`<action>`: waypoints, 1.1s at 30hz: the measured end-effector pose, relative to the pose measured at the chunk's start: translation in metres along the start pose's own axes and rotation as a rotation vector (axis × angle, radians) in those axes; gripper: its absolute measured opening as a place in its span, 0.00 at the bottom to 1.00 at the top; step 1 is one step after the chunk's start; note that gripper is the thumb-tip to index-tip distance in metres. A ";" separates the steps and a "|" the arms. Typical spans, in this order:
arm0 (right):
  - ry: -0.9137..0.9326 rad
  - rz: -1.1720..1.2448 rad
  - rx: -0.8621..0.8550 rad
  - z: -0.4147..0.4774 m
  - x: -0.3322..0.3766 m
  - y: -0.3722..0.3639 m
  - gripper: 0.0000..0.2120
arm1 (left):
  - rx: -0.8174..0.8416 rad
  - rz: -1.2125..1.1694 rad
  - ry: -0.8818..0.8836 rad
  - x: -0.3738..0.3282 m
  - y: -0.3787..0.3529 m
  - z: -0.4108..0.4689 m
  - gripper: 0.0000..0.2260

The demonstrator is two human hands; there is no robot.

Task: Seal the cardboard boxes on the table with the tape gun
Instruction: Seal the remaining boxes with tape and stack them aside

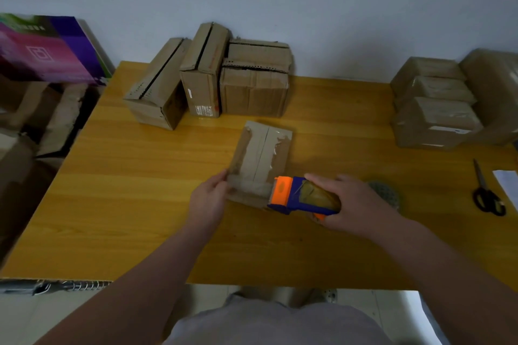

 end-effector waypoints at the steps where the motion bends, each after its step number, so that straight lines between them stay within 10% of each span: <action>1: -0.002 0.003 -0.003 0.000 0.000 -0.001 0.41 | 0.019 -0.025 0.024 0.002 -0.003 -0.003 0.20; 7: -0.018 -0.002 -0.011 -0.002 0.003 -0.004 0.41 | 0.168 0.075 0.134 0.000 0.005 0.006 0.26; 16: -0.051 0.027 -0.036 -0.011 0.007 -0.015 0.41 | 0.238 1.302 -0.540 0.007 -0.004 -0.003 0.41; 33: -0.029 0.122 -0.032 -0.018 0.003 -0.019 0.41 | 0.463 1.398 -0.787 0.004 -0.020 -0.003 0.48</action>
Point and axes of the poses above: each hand's wrist, its own z-axis towards the middle knuckle, its own y-axis out of the back of the hand, x = y × z, the point moved 1 cm from there along z, towards the middle knuckle, and after that the axes turned 4 degrees about -x, right-handed, at the moved point
